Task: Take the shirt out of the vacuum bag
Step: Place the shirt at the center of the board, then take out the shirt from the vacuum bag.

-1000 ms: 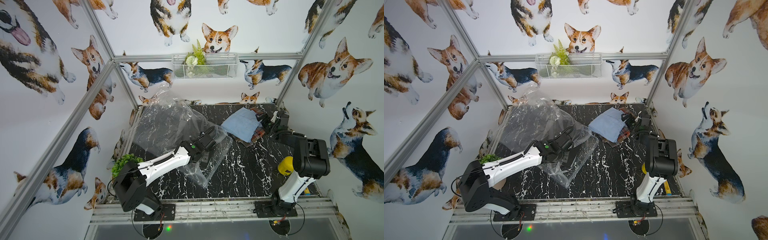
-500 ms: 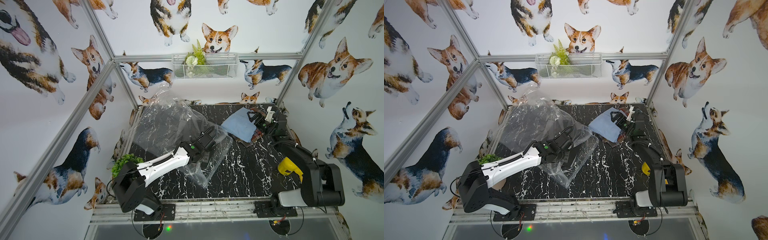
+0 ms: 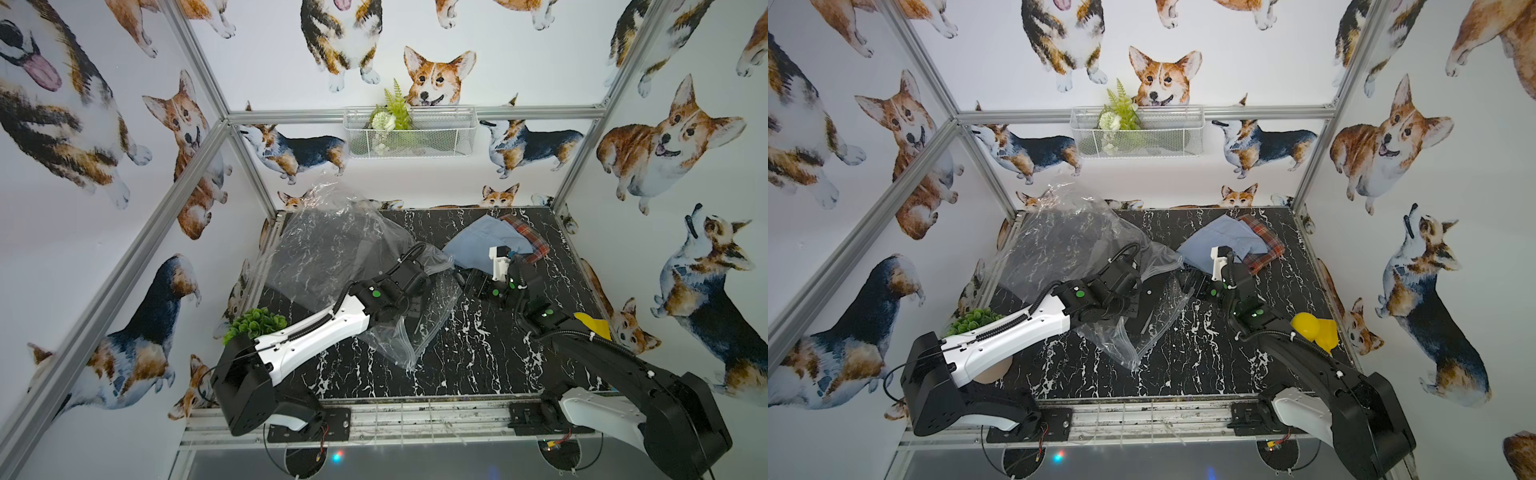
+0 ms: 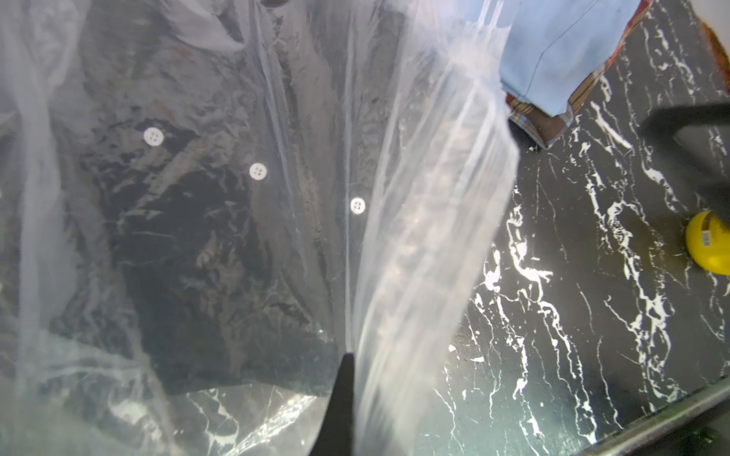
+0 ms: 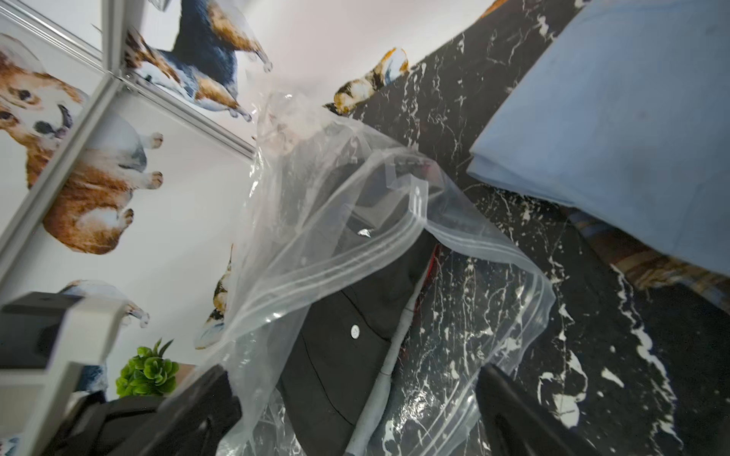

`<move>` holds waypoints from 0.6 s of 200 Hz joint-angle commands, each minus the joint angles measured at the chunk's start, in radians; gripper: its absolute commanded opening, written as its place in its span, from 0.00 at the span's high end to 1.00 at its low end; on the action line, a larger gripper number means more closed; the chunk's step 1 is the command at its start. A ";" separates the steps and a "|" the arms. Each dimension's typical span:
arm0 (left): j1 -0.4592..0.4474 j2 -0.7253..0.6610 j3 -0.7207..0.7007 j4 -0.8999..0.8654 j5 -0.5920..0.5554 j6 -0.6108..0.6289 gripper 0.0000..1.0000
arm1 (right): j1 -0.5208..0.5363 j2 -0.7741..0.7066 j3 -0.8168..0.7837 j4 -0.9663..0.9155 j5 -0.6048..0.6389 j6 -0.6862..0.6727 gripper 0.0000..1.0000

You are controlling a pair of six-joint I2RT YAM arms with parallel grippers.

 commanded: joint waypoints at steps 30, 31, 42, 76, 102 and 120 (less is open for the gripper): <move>0.000 -0.062 -0.021 0.051 0.001 -0.030 1.00 | 0.097 0.212 -0.057 0.212 0.042 0.123 0.03; 0.000 -0.062 -0.022 0.050 0.002 -0.031 1.00 | 0.099 0.218 -0.056 0.214 0.042 0.123 0.03; -0.001 -0.067 -0.022 0.049 0.002 -0.031 1.00 | 0.120 0.262 -0.039 0.237 0.048 0.126 0.03; -0.001 -0.068 -0.023 0.045 0.004 -0.036 1.00 | 0.180 0.367 0.022 0.299 0.068 0.129 0.03; 0.000 -0.065 -0.027 0.050 0.004 -0.039 1.00 | 0.187 0.451 0.050 0.379 0.081 0.143 0.04; 0.000 -0.062 -0.031 0.051 0.007 -0.041 1.00 | 0.188 0.514 0.092 0.395 0.076 0.149 0.05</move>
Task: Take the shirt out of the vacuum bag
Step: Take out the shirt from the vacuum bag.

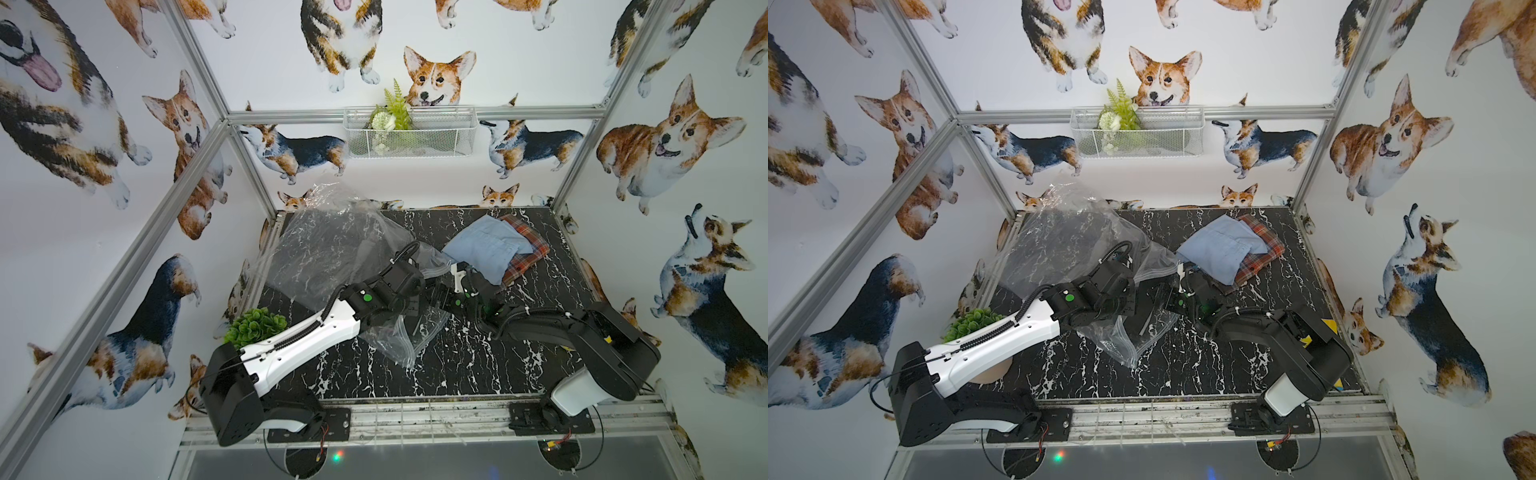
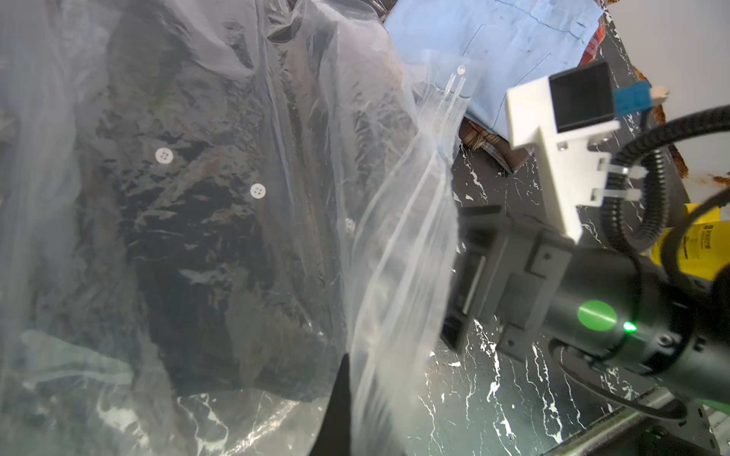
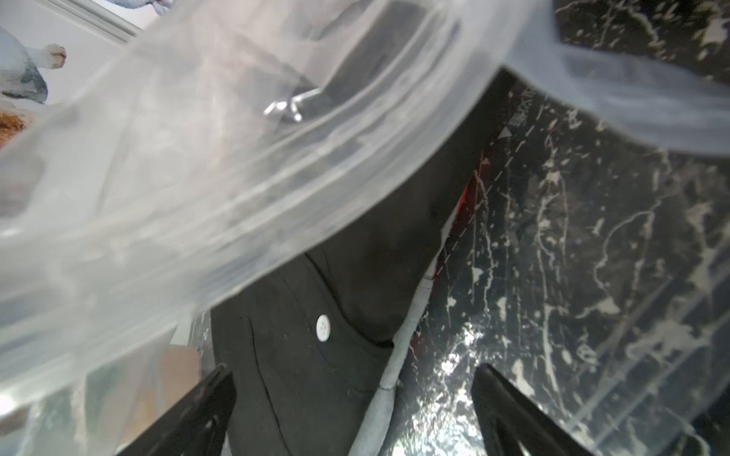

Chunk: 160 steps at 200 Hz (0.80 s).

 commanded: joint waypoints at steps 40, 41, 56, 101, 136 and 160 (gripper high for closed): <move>0.000 -0.007 -0.019 0.018 0.002 -0.020 1.00 | 0.001 0.176 0.099 0.170 0.014 0.069 0.09; 0.000 -0.007 -0.021 0.018 0.003 -0.019 1.00 | 0.001 0.179 0.101 0.173 0.013 0.070 0.09; -0.002 -0.010 -0.026 0.018 0.001 -0.020 1.00 | 0.001 0.211 0.127 0.181 0.010 0.083 0.10; 0.000 -0.015 -0.039 0.013 -0.007 -0.017 1.00 | 0.001 0.262 0.173 0.195 0.002 0.089 0.16; 0.000 -0.013 -0.044 0.010 -0.010 -0.014 1.00 | 0.003 0.234 0.186 0.189 0.002 0.089 0.23; 0.000 -0.006 -0.050 0.020 -0.004 -0.018 1.00 | 0.003 0.241 0.210 0.183 -0.001 0.090 0.31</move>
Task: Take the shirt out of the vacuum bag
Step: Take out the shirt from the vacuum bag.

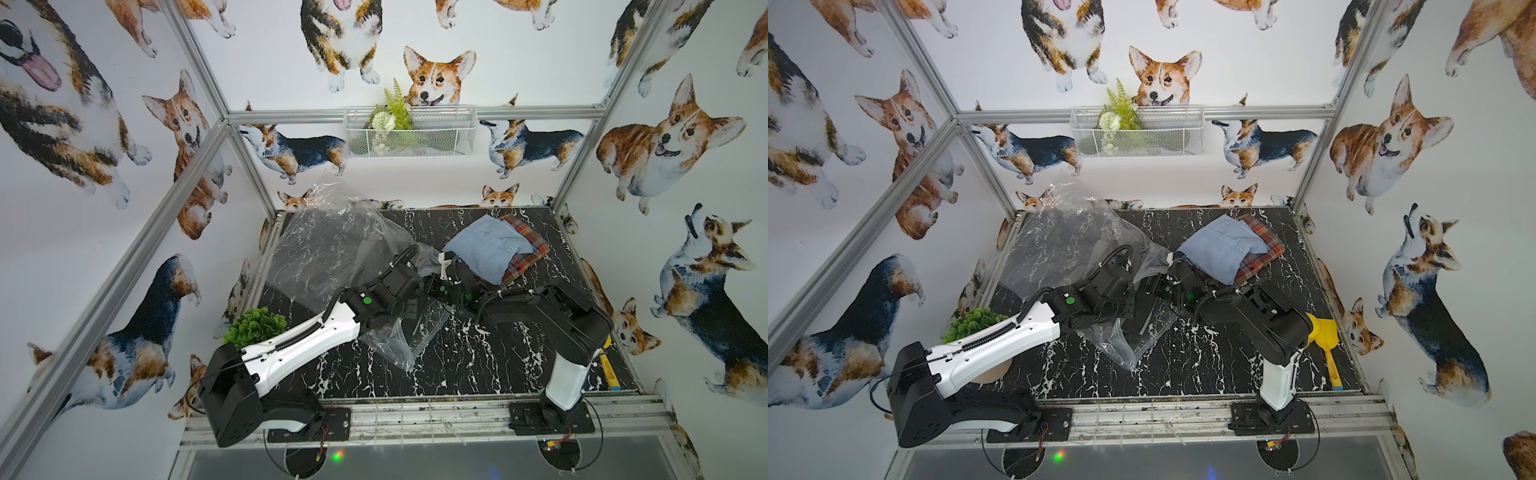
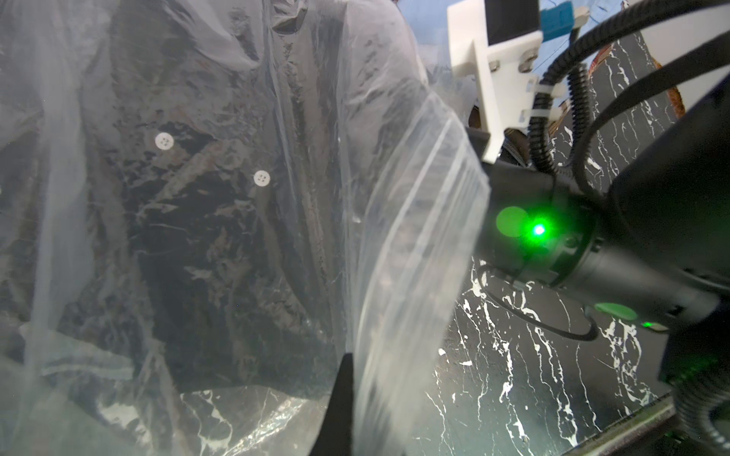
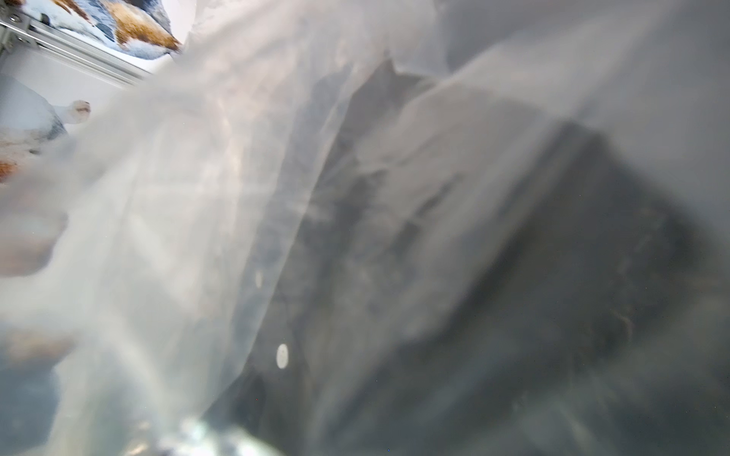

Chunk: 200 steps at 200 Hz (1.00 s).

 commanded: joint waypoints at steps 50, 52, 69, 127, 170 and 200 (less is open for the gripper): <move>0.000 0.009 -0.010 0.006 0.008 -0.018 1.00 | 0.027 0.041 0.068 0.043 -0.016 0.041 0.36; 0.000 0.009 -0.010 0.005 0.008 -0.017 1.00 | 0.028 0.043 0.070 0.043 -0.016 0.041 0.36; 0.000 0.012 -0.009 0.007 0.009 -0.018 1.00 | 0.037 0.066 0.076 0.057 -0.016 0.052 0.36; 0.000 0.018 -0.009 0.011 0.014 -0.017 1.00 | 0.060 0.076 0.075 0.098 0.002 0.056 0.78; 0.000 0.012 -0.018 0.010 0.009 -0.017 1.00 | 0.060 0.009 0.064 0.062 -0.012 0.029 0.89; 0.000 0.020 -0.021 0.011 0.011 -0.019 1.00 | 0.059 -0.052 0.030 0.038 -0.027 0.025 0.91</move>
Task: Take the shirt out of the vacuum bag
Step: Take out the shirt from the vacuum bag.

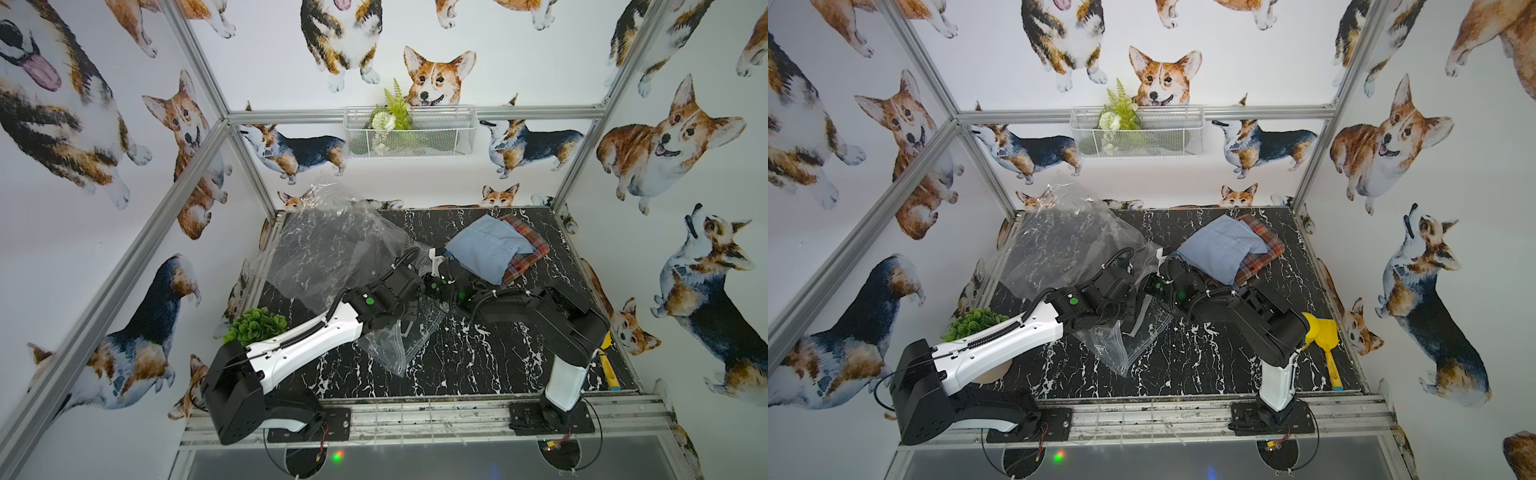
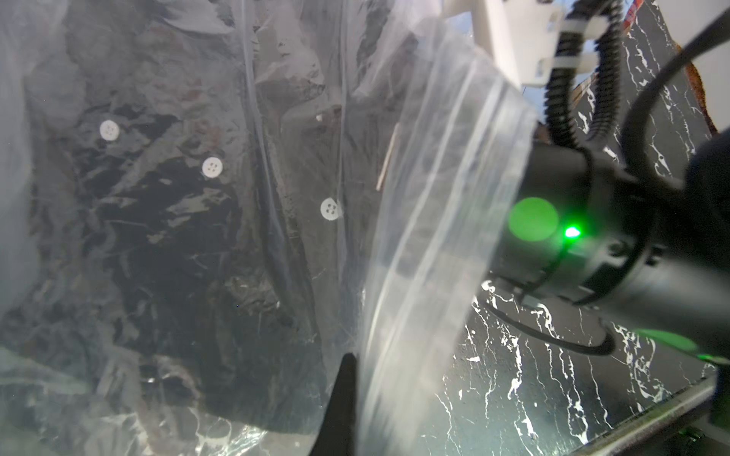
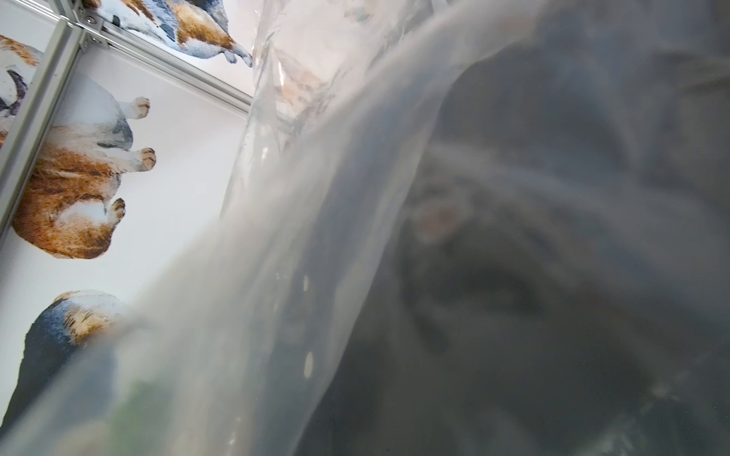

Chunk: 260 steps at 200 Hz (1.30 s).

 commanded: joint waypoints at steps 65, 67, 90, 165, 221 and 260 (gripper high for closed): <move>0.000 0.018 0.011 0.002 -0.004 -0.014 1.00 | 0.003 -0.139 -0.124 0.012 -0.052 0.000 0.94; 0.000 0.018 0.010 0.002 -0.004 -0.014 1.00 | 0.003 -0.142 -0.127 0.011 -0.053 0.000 0.94; 0.000 0.022 0.014 -0.003 -0.007 -0.014 1.00 | 0.002 -0.189 -0.152 -0.012 -0.072 -0.001 0.96; 0.000 0.037 0.026 -0.004 -0.011 -0.008 1.00 | 0.001 -0.431 -0.217 -0.229 -0.037 -0.101 1.00; 0.000 0.035 0.021 -0.007 -0.010 -0.008 1.00 | -0.002 -0.497 -0.241 -0.269 -0.049 -0.100 1.00; 0.000 0.038 0.016 -0.002 -0.007 -0.007 1.00 | -0.027 -0.599 -0.216 -0.362 -0.044 -0.124 1.00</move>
